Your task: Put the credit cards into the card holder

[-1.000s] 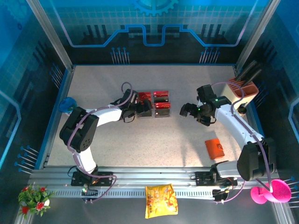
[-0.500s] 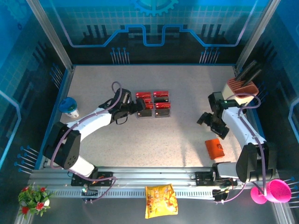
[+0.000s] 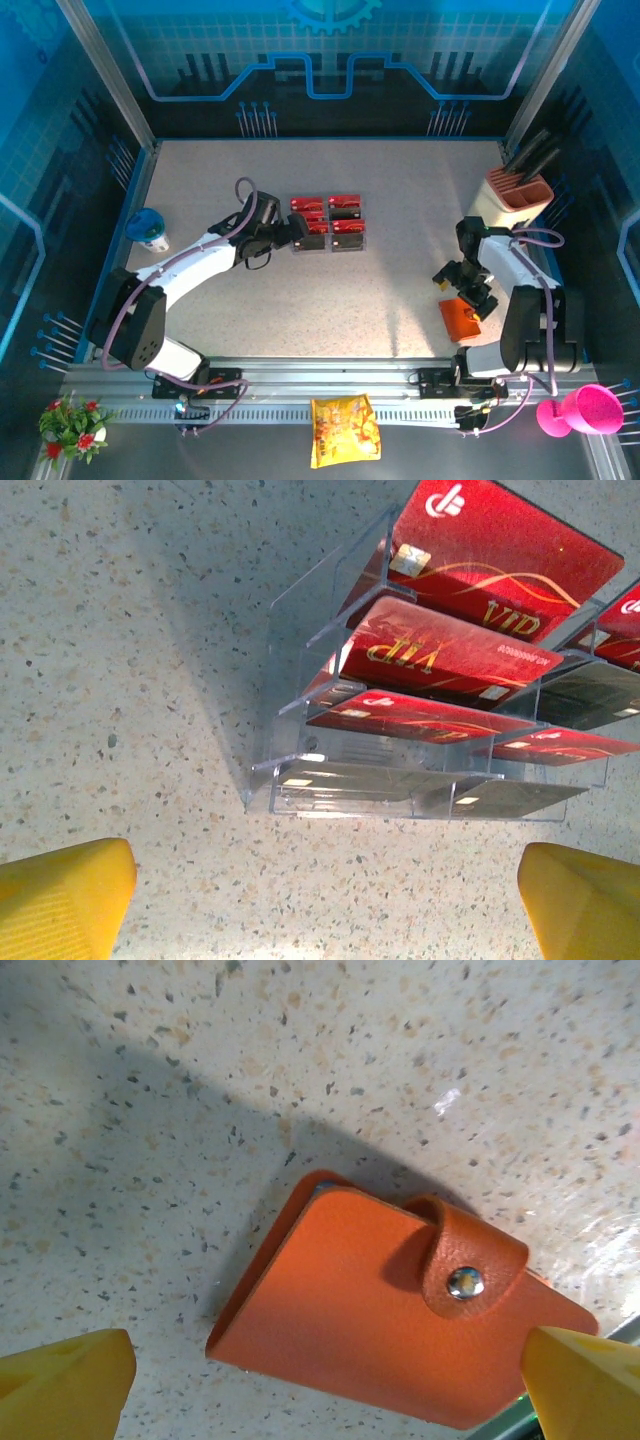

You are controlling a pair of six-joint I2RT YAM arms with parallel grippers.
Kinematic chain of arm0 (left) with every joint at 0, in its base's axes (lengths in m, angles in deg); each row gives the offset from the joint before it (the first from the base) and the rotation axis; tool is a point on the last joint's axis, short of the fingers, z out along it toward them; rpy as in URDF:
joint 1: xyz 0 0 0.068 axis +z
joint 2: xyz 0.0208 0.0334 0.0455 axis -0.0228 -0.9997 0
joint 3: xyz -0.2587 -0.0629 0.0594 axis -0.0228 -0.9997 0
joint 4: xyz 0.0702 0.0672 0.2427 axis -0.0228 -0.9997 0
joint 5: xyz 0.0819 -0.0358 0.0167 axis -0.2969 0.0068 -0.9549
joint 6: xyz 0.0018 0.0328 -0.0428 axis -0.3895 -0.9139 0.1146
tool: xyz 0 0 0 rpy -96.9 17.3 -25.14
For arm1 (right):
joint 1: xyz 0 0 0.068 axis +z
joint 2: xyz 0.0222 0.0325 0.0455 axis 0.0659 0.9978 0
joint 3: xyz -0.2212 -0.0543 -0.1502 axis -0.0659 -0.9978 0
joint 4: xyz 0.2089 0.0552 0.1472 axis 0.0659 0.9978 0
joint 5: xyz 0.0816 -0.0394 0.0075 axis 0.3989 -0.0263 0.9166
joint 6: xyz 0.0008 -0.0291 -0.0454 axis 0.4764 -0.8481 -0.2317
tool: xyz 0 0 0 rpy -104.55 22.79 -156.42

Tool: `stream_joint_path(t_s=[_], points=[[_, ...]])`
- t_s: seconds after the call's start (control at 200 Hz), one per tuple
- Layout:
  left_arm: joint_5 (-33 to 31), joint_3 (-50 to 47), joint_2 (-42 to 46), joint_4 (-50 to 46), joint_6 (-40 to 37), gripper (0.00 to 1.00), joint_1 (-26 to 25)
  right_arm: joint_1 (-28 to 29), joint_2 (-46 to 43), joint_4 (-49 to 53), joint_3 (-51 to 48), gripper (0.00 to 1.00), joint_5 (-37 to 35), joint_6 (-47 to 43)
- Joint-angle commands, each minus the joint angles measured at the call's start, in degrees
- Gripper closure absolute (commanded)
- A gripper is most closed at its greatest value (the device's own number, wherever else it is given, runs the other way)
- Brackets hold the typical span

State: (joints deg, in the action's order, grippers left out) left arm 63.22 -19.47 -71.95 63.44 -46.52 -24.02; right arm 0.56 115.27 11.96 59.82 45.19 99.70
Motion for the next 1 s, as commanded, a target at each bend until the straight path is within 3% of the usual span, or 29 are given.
stream_joint_path(t_s=[0.0, 0.275, 0.71, 0.84, 0.996], points=[[-1.8, 3.0, 1.8, -3.1, -0.3, 0.01, -0.5, -0.8, 1.3, -3.8, -2.1, 0.00, 3.3, 0.2], [-2.2, 4.5, 1.6, -3.8, -1.2, 0.01, -1.1, 2.3, 1.8, -9.4, -4.5, 0.00, 11.6, -1.2], [-1.9, 5.8, 0.4, -3.5, -1.2, 0.01, -2.0, 18.9, 2.6, -14.2, 3.0, 0.00, 19.8, 5.5], [-1.9, 5.9, 0.1, -3.5, -0.8, 0.01, -2.5, 18.6, 0.6, -9.6, 6.0, 0.00, 16.5, 2.2], [-2.2, 5.9, -0.2, -3.4, -0.2, 0.01, -3.5, 12.9, -2.8, -5.8, 2.3, 0.00, 12.8, -1.3]])
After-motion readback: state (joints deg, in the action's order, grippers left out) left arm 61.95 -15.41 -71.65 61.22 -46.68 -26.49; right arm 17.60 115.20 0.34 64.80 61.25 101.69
